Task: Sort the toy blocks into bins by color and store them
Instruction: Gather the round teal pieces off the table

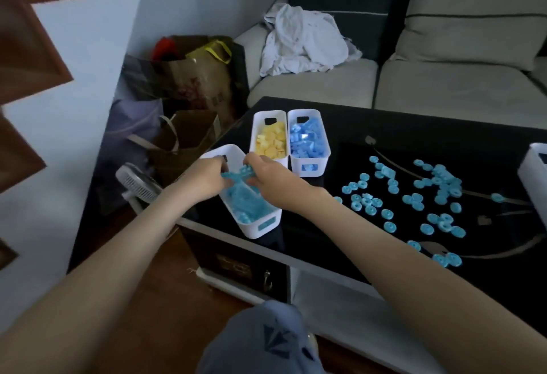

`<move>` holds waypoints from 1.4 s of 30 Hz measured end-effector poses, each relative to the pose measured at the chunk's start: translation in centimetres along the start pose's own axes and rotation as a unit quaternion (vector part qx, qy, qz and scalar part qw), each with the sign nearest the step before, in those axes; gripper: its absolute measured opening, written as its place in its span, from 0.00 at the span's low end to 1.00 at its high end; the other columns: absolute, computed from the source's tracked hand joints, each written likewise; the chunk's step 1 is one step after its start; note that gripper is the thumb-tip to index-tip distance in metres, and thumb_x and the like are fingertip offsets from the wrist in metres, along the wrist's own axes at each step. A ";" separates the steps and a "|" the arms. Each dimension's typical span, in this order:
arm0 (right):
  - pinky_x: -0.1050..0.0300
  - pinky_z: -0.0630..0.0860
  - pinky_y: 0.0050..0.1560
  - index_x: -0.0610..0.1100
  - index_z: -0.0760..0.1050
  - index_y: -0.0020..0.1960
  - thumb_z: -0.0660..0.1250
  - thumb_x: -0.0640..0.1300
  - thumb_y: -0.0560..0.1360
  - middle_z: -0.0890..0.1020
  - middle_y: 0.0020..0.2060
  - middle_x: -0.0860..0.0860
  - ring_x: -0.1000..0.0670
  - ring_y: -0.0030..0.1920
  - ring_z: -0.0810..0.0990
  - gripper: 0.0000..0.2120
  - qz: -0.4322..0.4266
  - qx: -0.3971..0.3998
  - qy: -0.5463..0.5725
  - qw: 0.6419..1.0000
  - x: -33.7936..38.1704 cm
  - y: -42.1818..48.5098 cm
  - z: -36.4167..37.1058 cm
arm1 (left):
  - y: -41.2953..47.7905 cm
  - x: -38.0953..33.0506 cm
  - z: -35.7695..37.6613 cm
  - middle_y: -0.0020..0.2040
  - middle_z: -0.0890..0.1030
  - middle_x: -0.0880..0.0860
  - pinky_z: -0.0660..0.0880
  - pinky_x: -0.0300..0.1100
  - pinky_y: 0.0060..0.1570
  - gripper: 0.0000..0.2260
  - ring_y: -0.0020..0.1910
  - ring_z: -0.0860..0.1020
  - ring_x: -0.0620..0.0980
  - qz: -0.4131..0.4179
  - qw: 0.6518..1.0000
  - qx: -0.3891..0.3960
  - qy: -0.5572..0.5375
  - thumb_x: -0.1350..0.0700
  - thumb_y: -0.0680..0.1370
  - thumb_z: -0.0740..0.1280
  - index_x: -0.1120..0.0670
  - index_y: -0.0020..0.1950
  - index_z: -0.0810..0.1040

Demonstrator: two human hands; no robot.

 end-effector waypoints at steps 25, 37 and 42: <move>0.59 0.69 0.49 0.42 0.70 0.65 0.58 0.37 0.77 0.74 0.60 0.44 0.48 0.55 0.74 0.16 0.346 -0.249 -0.053 0.903 -27.4 -17.8 -15.8 | 4.3 -28.4 9.5 0.61 0.73 0.53 0.73 0.43 0.46 0.15 0.50 0.75 0.50 0.308 0.946 0.079 -0.070 0.60 0.79 0.58 0.51 0.66 0.72; 0.46 0.61 0.61 0.50 0.67 0.66 0.60 0.44 0.77 0.76 0.56 0.49 0.45 0.60 0.72 0.17 0.386 -0.149 -0.124 0.902 -32.7 -18.9 -14.4 | 6.2 -30.7 13.5 0.55 0.75 0.53 0.72 0.45 0.42 0.07 0.48 0.76 0.54 0.327 0.944 0.030 0.021 0.63 0.78 0.59 0.56 0.53 0.74; 0.52 0.58 0.62 0.48 0.66 0.66 0.59 0.40 0.77 0.77 0.54 0.51 0.49 0.57 0.74 0.18 0.325 -0.229 -0.115 0.910 -30.8 -19.3 -15.6 | 5.7 -30.9 13.2 0.53 0.74 0.53 0.73 0.46 0.45 0.06 0.49 0.75 0.54 0.331 0.944 0.008 0.010 0.62 0.78 0.59 0.56 0.52 0.74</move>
Point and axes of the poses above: each hand's wrist, its own y-axis towards the middle knuckle, its own z-axis out of the palm, x = y × z, the point moved 8 cm from there along y, towards the middle knuckle
